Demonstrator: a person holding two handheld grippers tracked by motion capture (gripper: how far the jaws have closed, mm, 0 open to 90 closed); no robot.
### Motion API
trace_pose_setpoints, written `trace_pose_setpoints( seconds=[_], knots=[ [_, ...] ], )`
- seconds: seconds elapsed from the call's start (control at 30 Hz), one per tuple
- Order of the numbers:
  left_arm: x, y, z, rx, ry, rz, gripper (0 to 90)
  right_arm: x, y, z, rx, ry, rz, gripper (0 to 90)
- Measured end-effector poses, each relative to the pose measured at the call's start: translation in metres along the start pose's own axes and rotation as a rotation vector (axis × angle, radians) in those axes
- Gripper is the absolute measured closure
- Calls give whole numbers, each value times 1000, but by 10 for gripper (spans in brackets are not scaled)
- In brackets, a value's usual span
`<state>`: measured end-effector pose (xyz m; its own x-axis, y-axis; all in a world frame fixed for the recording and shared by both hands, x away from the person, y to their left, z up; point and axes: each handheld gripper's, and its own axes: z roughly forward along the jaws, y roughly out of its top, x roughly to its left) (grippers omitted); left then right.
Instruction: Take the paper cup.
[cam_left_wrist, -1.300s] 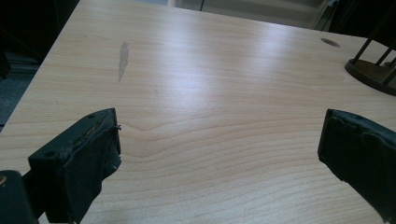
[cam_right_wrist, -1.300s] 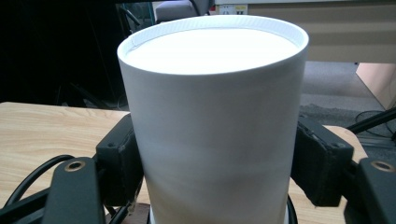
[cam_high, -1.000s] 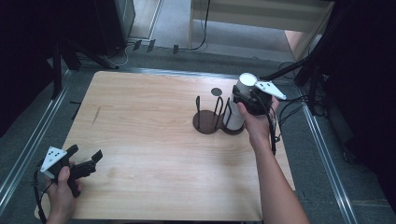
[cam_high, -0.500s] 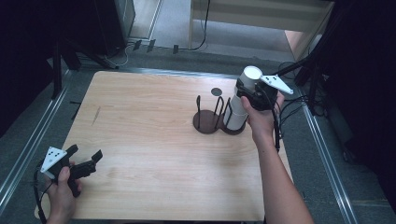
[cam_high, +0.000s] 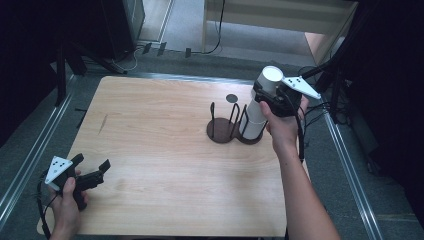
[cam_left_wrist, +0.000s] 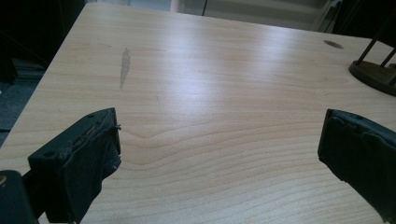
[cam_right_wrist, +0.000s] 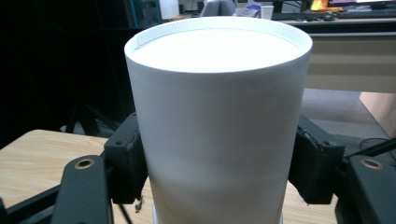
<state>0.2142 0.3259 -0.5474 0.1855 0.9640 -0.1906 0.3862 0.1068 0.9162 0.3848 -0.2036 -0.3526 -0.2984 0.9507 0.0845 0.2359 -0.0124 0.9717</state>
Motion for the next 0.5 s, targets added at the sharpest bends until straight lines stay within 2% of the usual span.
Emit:
trace_pose_setpoints(
  seconds=[0.07, 0.2, 0.33, 0.37, 0.4, 0.43, 0.5],
  knots=[
    [-2, 3, -1, 5, 2, 6, 0, 2, -1, -5, -3, 11, -3, 315],
    [-12, 12, -1, 5, -40, 9, 0, 7, -4, -14, 2, 37, -7, 314],
    [-27, 18, 4, 12, -89, 34, 0, 13, -10, -24, 12, 65, -2, 314],
    [-27, 18, 4, 12, -89, 34, 0, 14, -11, -26, 14, 68, -4, 314],
    [-36, 20, 7, 24, -116, 49, 0, 16, -13, -29, 16, 76, -8, 314],
    [-36, 20, 7, 24, -116, 49, 0, 17, -14, -31, 16, 82, -10, 314],
    [-48, 24, 14, 46, -168, 84, 0, 20, -16, -35, 18, 92, -22, 313]
  ],
)
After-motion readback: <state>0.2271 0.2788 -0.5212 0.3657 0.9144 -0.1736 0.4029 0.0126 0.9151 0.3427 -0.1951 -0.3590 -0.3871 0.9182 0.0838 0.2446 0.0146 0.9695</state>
